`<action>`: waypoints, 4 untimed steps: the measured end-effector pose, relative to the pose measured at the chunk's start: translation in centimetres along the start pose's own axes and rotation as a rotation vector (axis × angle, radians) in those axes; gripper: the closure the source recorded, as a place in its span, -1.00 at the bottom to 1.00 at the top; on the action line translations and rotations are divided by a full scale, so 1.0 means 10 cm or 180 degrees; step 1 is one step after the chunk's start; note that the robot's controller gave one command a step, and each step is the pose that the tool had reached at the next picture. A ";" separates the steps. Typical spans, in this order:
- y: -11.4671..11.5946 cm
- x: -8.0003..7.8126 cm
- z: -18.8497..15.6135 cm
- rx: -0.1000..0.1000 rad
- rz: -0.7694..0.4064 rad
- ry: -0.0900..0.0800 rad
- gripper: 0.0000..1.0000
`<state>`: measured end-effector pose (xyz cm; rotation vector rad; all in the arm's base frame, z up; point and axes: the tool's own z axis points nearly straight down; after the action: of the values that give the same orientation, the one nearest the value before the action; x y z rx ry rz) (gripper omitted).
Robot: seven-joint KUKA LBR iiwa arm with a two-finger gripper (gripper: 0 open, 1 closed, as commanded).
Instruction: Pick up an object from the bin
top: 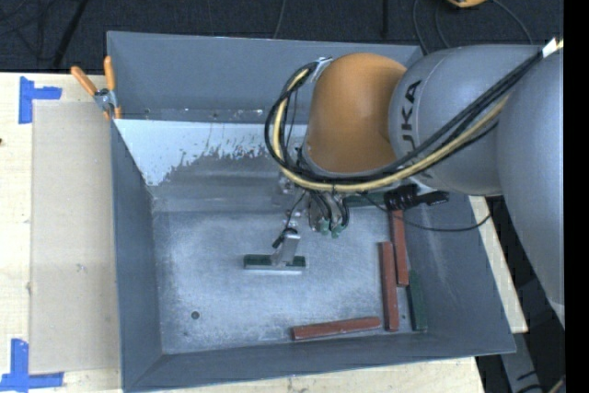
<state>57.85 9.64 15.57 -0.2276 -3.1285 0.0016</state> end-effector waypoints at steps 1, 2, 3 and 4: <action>-0.07 -0.01 0.14 -0.0004 0.0064 -0.0011 -1.00; -0.12 0.08 0.76 -0.0007 0.0170 -0.0022 -1.00; -0.10 0.06 0.86 -0.0004 0.0275 -0.0013 1.00; -0.10 0.06 0.86 -0.0004 0.0276 -0.0013 1.00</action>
Offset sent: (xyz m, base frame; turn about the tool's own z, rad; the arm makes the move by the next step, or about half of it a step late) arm -0.0137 -0.0131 -0.0857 0.0625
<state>57.07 8.76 7.01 -0.3635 -3.1197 0.0005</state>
